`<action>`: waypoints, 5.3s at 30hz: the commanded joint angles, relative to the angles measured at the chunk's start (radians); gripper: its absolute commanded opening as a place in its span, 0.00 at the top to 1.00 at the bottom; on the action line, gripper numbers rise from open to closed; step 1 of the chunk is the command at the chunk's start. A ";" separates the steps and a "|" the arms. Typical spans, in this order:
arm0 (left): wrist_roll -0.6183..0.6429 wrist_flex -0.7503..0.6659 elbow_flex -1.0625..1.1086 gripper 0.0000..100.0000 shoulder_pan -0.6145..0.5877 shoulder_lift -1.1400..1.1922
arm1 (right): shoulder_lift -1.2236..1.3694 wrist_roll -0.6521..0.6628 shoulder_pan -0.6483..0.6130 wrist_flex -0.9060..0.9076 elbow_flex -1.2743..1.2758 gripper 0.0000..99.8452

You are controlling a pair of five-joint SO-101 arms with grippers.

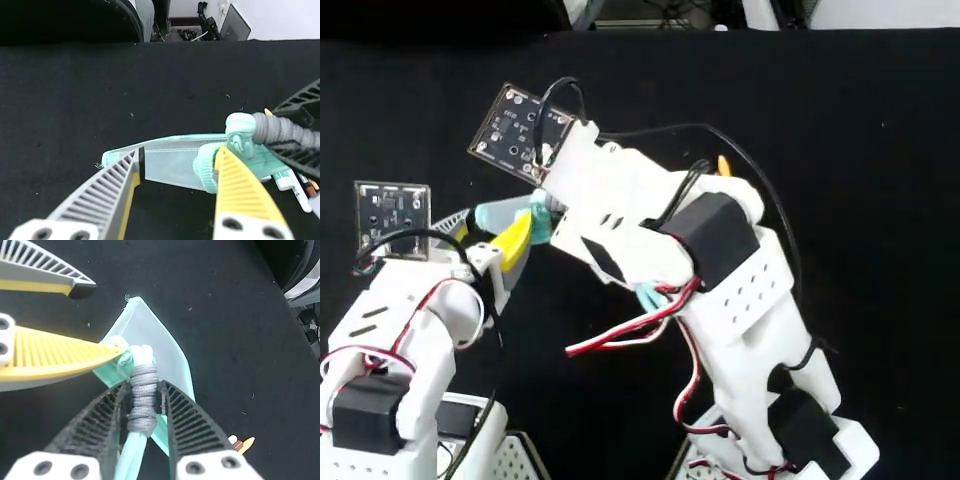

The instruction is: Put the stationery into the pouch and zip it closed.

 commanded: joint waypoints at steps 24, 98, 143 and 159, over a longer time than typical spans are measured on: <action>-0.043 -0.017 -0.110 0.97 -0.071 0.055 | -0.157 0.069 0.192 0.091 -0.042 0.99; -0.190 -0.044 0.047 0.97 -0.217 0.048 | -0.424 -0.227 0.631 -0.806 1.237 0.83; -0.192 -0.032 0.091 0.97 -0.223 0.048 | 0.578 -0.368 0.470 -0.738 0.608 0.78; -0.192 -0.031 0.094 0.97 -0.223 0.048 | 0.372 -0.305 0.585 -0.756 0.670 0.99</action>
